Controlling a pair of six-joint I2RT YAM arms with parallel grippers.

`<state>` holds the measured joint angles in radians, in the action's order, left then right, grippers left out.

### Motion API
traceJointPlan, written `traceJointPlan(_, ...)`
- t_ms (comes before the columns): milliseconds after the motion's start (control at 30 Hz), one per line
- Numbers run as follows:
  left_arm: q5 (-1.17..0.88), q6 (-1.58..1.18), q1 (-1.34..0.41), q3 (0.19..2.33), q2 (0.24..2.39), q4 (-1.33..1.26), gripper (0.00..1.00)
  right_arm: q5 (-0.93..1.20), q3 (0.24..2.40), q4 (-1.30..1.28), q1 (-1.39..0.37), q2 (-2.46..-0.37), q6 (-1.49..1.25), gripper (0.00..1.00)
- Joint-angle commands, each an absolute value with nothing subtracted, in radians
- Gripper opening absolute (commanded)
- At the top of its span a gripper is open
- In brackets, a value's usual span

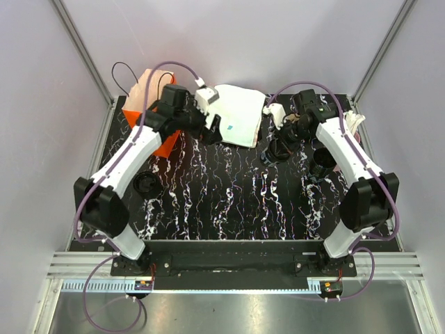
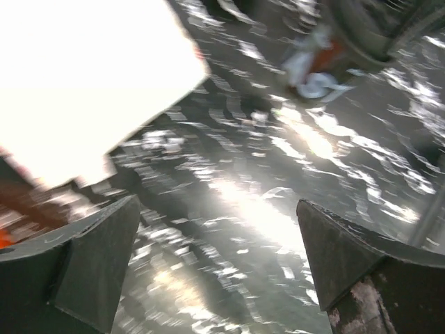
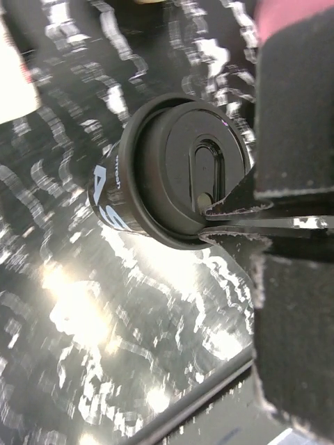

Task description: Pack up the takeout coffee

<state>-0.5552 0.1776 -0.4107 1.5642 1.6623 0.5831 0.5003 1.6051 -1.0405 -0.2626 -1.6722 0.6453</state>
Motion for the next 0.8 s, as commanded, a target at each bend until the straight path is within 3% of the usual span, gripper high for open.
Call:
traceJointPlan(0, -0.296, 0.233, -0.379, 1.575, 1.498, 0.586, 0.99, 0.299, 1.615, -1.020, -0.259, -1.716, 0.578, 0.00)
traceJointPlan(367, -0.100, 0.256, -0.278, 1.482, 1.309, 0.643, 0.99, 0.080, 1.738, -1.092, -0.259, -1.882, 0.577, 0.00)
traceJointPlan(767, -0.035, 0.247, -0.258, 1.396, 1.273, 0.621, 0.99, 0.041, 1.805, -1.158, -0.259, -1.942, 0.594, 0.00)
